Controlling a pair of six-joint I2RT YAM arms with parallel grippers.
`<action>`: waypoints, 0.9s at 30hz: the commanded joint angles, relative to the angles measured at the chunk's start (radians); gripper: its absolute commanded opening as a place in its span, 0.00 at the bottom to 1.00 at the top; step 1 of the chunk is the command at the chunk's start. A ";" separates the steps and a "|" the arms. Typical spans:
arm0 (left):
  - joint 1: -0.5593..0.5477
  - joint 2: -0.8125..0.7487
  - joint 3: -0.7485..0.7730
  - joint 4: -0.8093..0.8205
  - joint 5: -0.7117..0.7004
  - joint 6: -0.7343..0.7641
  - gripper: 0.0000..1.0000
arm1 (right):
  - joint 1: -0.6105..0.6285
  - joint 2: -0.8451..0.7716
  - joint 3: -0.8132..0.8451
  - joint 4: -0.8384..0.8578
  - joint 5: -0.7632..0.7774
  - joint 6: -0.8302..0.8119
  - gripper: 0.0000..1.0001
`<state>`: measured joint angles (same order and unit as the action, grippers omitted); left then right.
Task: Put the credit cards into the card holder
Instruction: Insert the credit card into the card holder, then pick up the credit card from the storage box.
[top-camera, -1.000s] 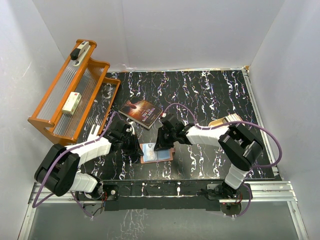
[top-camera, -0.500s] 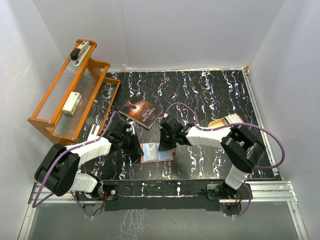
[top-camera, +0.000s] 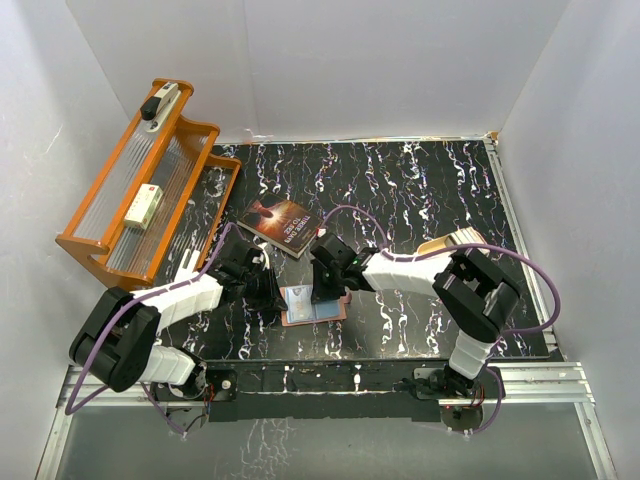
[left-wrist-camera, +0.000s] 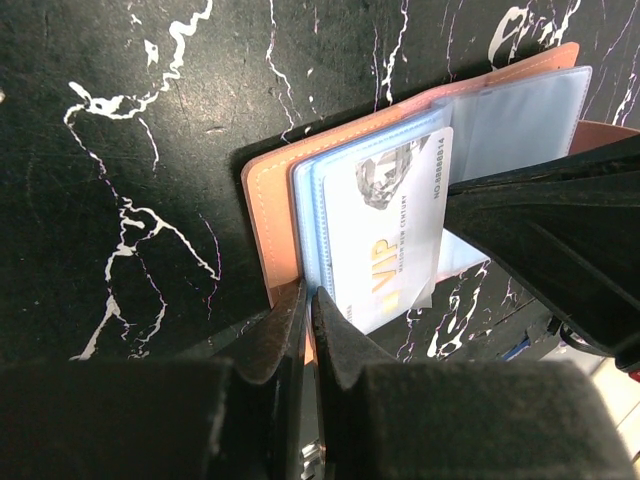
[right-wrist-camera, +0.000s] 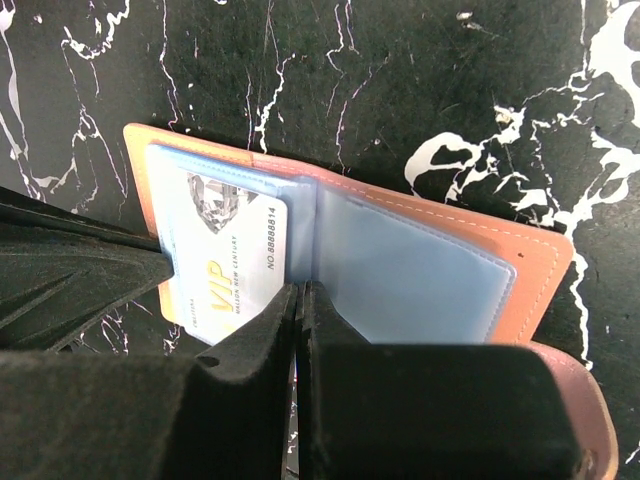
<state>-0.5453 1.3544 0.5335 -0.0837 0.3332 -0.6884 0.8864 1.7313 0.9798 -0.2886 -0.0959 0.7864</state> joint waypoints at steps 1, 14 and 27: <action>-0.004 0.005 0.038 -0.013 0.010 0.009 0.05 | 0.019 -0.002 0.059 0.007 0.009 -0.015 0.00; -0.004 -0.142 0.137 -0.126 -0.071 0.029 0.42 | -0.022 -0.112 0.186 -0.279 0.322 -0.262 0.31; -0.003 -0.261 0.263 -0.252 -0.051 0.122 0.99 | -0.346 -0.180 0.268 -0.463 0.593 -0.573 0.46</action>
<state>-0.5457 1.1294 0.7609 -0.2646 0.2584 -0.6109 0.6327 1.5761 1.1858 -0.6861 0.3576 0.3412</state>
